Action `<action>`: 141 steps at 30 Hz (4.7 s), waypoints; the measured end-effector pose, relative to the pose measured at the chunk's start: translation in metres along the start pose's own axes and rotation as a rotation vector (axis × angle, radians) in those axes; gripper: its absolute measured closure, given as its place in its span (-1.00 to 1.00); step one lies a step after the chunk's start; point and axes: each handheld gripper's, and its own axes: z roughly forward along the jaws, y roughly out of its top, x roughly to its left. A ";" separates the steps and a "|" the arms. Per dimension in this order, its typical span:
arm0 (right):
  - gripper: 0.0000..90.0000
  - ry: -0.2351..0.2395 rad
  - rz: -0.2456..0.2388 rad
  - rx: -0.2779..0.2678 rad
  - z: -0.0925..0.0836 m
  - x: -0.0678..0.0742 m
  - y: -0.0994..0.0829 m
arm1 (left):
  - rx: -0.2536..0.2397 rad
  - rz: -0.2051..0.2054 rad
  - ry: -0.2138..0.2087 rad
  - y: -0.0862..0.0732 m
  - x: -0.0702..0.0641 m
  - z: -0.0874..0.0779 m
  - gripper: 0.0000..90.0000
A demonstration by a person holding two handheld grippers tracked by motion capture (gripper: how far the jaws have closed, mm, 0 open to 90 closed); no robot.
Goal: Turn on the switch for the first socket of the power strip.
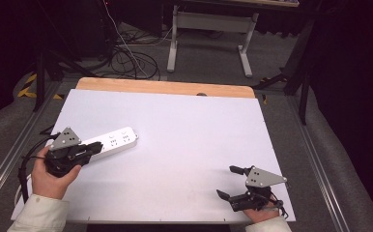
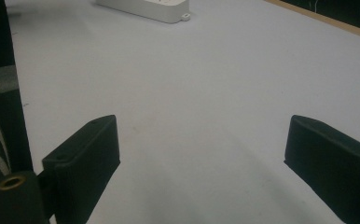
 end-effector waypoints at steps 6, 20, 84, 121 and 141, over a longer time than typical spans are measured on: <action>-0.76 0.004 -0.001 0.004 0.000 0.000 0.000 | 0.014 -0.047 0.002 -0.001 0.011 0.006 0.99; -0.76 0.005 -0.002 0.008 0.001 0.000 -0.001 | 0.008 -0.084 0.056 -0.017 0.034 0.017 1.00; -0.76 0.011 0.006 0.015 0.001 -0.001 -0.002 | 0.057 -0.115 0.188 -0.055 0.065 0.048 1.00; -0.76 0.013 0.001 0.016 0.001 0.001 -0.003 | 0.056 -0.167 0.176 -0.058 0.066 0.049 1.00; -0.76 0.012 0.004 0.020 0.001 0.001 -0.003 | 0.023 -0.200 0.128 -0.058 0.065 0.049 1.00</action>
